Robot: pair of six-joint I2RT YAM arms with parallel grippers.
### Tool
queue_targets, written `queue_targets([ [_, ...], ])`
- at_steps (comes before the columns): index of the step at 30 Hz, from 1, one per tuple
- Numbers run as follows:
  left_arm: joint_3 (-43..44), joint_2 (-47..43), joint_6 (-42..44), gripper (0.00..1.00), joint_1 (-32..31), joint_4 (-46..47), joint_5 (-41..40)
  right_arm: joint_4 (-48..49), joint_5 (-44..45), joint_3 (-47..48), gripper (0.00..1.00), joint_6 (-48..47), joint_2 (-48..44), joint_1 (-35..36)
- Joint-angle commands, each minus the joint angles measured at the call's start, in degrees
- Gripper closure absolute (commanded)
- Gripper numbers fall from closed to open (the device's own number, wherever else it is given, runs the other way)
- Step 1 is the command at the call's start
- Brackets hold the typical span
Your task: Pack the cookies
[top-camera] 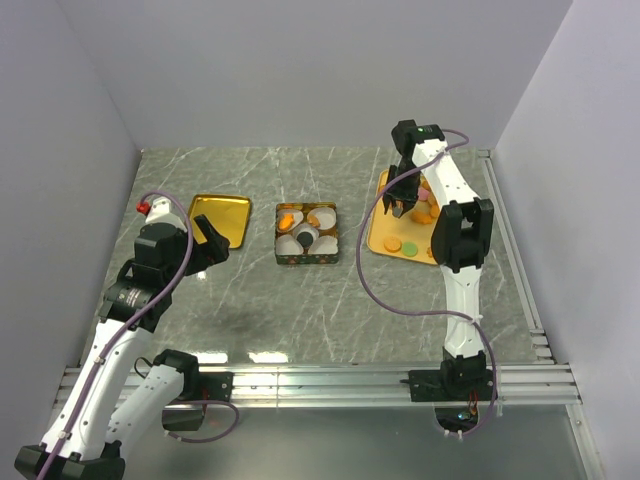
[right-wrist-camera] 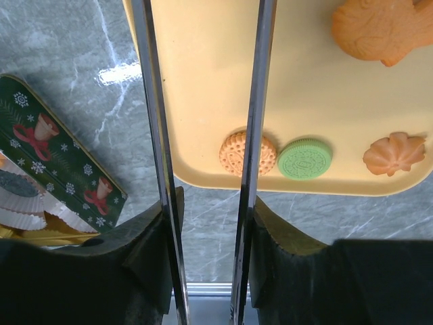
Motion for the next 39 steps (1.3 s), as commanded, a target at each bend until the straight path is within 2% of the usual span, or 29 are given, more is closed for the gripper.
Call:
queue_targets([
  [1, 0.03, -0.37, 0.23, 0.05, 0.31, 1.47, 0.83, -2.73, 1.44, 0.85, 0.62, 0.05, 0.34, 0.0],
  [17, 0.11, 0.16, 0.32, 0.06, -0.65, 1.47, 1.27, -4.05, 0.74, 2.17, 0.66, 0.4, -7.82, -0.18],
  [25, 0.2, 1.04, 0.32, 0.07, -3.02, 1.2, 1.18, -3.44, -1.89, -1.95, 0.66, 1.28, -17.92, -0.18],
  [28, 0.29, 1.57, 0.23, 0.07, -3.99, 1.12, 1.1, -1.42, -4.87, -6.87, 0.66, 1.81, -23.2, 0.35],
  [32, 0.38, 2.27, 0.06, 0.08, -4.79, 0.85, 0.83, 2.97, -9.36, -15.57, 0.68, 2.33, -30.14, 2.72],
  [35, 0.47, 2.53, -0.03, 0.08, -5.4, 0.85, 0.74, 6.4, -11.99, -21.9, 0.68, 3.82, -34.71, 7.37],
  [39, 0.47, 2.71, -0.2, 0.09, -6.02, 0.68, 0.48, 11.93, -13.41, -28.76, 0.68, 8.3, -38.59, 18.68],
])
